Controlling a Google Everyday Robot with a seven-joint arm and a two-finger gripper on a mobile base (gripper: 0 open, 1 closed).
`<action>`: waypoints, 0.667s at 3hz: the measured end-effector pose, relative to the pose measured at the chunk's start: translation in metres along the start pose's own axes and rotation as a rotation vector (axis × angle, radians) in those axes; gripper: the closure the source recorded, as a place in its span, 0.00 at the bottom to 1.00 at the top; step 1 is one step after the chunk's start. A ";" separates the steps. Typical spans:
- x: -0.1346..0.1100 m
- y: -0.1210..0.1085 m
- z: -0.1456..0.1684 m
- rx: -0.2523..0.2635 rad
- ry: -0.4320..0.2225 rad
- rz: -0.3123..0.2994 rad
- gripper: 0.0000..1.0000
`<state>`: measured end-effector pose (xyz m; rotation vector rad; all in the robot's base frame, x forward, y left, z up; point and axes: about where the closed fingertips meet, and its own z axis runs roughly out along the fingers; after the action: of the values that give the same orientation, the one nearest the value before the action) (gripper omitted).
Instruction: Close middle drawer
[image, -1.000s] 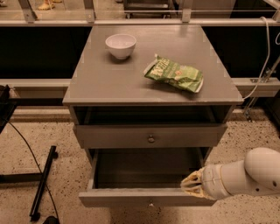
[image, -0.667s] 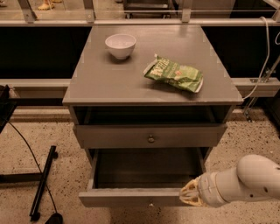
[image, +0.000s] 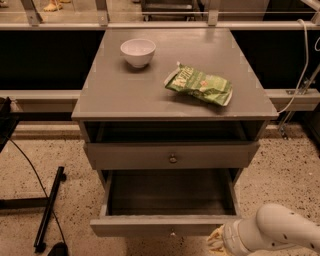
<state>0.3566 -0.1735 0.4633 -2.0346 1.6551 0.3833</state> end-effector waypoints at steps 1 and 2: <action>0.024 0.007 0.031 0.018 0.002 0.057 1.00; 0.026 0.007 0.038 0.022 0.002 0.065 1.00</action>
Offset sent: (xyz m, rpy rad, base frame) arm 0.0013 -0.0039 -0.0358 0.0062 0.0135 -0.0510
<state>0.3590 -0.1764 0.4165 -1.9693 1.7224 0.3837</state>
